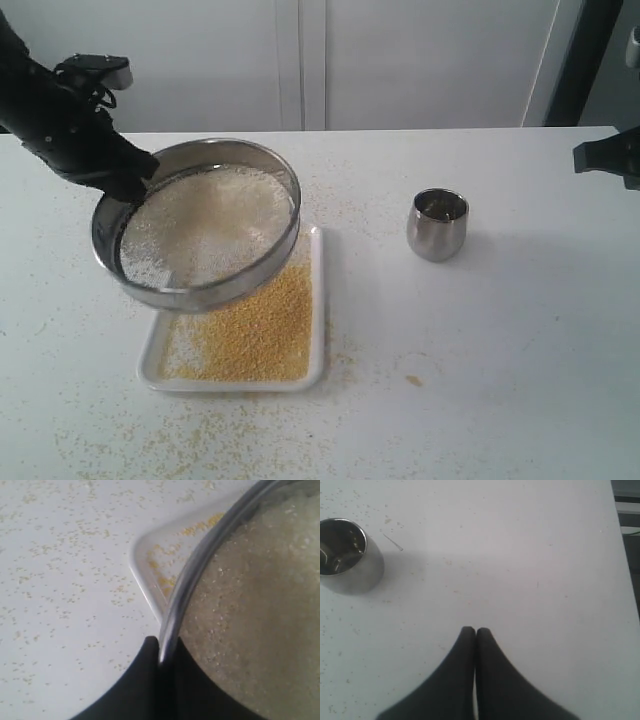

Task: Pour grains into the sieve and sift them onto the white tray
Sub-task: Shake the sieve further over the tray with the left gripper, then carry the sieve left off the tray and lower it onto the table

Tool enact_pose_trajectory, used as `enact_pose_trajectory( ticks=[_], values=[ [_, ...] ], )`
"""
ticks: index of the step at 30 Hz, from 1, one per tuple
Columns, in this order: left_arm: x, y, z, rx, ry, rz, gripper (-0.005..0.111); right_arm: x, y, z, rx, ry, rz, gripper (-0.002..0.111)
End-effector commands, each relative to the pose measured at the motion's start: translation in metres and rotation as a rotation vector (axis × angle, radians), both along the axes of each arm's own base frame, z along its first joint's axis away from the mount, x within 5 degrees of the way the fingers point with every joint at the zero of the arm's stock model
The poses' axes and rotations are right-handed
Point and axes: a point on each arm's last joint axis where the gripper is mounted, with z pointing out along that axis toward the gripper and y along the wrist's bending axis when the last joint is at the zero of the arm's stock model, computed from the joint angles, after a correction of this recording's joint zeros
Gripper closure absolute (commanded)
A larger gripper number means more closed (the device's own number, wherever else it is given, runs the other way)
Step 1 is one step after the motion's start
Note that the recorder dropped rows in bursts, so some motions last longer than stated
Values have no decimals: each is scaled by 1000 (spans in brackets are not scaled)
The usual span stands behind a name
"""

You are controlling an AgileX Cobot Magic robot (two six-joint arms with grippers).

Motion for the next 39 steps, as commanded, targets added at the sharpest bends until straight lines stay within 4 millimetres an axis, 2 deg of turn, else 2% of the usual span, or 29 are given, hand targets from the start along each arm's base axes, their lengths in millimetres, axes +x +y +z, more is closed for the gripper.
enact_pose_trajectory(
  ticks=[1,2,5,6,9,10,20,24,29,34,39],
  values=[
    [-2,11,-7,-170,93,314,107,0,-1,1,2,-10,-5,108],
    [-2,9,-10,-198,108,296,107,0,-1,1,2,-10,-5,108],
    [-24,-20,-11,-109,28,-225,107,0,-1,1,2,-10,-5,108],
    [-26,-22,-13,-79,22,-226,107,0,-1,1,2,-10,-5,108],
    [-16,-12,-14,-103,48,72,107,0,-1,1,2,-10,-5,108],
    [-14,-9,-12,-115,48,105,107,0,-1,1,2,-10,-5,108],
    [-21,1,-9,21,108,67,107,0,-1,1,6,-10,-10,108],
    [-21,24,4,152,35,147,107,0,-1,1,13,-11,-17,108],
    [-22,61,23,168,-26,245,107,0,-1,1,13,-11,-17,108],
    [-13,110,17,121,-18,442,107,0,-1,1,13,-11,-17,108],
    [-1,132,9,69,-60,598,107,0,-1,1,13,-11,-17,108]
  ],
)
